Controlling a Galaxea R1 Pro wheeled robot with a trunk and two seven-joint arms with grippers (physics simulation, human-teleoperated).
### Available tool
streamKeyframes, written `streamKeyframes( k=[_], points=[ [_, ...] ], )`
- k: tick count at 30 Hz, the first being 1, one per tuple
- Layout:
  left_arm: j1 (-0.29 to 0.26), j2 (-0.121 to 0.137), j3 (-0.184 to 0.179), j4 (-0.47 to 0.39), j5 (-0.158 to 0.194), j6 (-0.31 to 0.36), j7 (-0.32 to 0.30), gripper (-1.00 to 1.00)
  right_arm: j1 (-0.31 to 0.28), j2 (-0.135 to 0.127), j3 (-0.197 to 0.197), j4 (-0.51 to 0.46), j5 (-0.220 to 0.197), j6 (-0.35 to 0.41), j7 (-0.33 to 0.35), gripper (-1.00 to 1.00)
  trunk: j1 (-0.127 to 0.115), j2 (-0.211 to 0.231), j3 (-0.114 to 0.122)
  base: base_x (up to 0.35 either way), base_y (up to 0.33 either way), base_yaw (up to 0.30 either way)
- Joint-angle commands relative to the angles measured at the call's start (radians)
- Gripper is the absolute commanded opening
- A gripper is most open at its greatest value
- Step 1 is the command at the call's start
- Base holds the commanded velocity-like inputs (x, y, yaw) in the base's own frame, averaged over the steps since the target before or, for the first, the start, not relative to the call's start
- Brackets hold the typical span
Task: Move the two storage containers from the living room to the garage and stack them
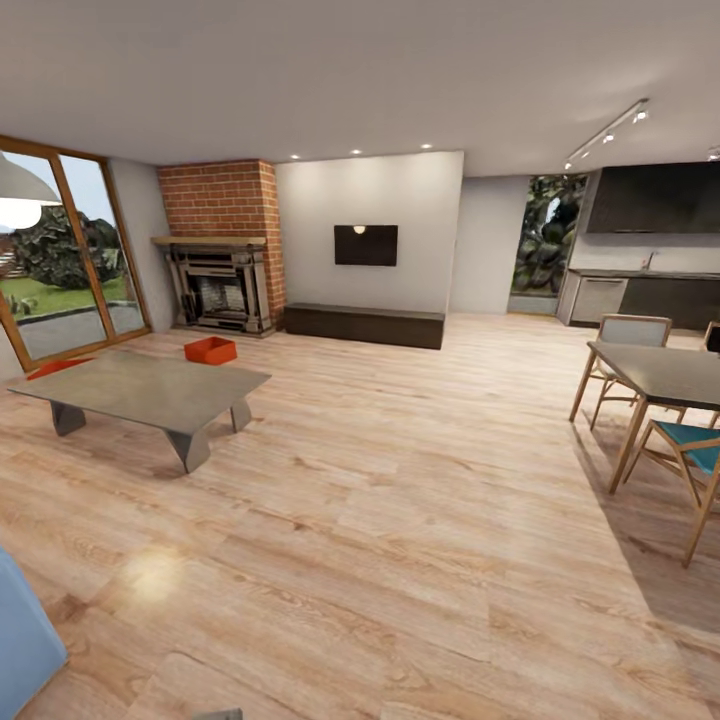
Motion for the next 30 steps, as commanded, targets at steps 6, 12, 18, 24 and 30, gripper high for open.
streamKeyframes(
  k=[6, 12, 18, 24, 30],
  points=[
    [-0.001, 0.0, 0.005, 0.001, 0.0, -0.004, -0.001, 1.0, -0.001, 0.0, 0.001, 0.001, 0.004, -0.003, 0.0, 1.0, 0.001, 0.0, -0.001, 0.0, 0.0, 0.0],
    [-0.001, 0.0, 0.005, 0.001, 0.0, -0.004, -0.001, 1.0, -0.001, 0.0, 0.001, 0.001, 0.004, -0.003, 0.0, 1.0, 0.001, 0.0, -0.001, 0.0, 0.0, 0.0],
    [-0.001, 0.0, 0.005, 0.001, 0.0, -0.004, -0.001, 1.0, -0.001, 0.0, 0.001, 0.001, 0.004, -0.003, 0.0, 1.0, 0.001, 0.0, -0.001, 0.0, 0.0, 0.0],
    [0.016, -0.017, 0.005, 0.0, -0.001, -0.004, -0.002, 1.0, -0.002, 0.002, 0.001, -0.01, 0.004, -0.003, -0.002, 1.0, 0.001, 0.0, -0.001, 0.166, 0.0, 0.0],
    [0.019, -0.02, 0.005, 0.0, -0.001, -0.004, -0.002, 1.0, -0.002, 0.002, 0.001, -0.011, 0.004, -0.003, -0.002, 1.0, 0.001, 0.0, -0.001, 0.248, 0.0, 0.0]
  ],
)
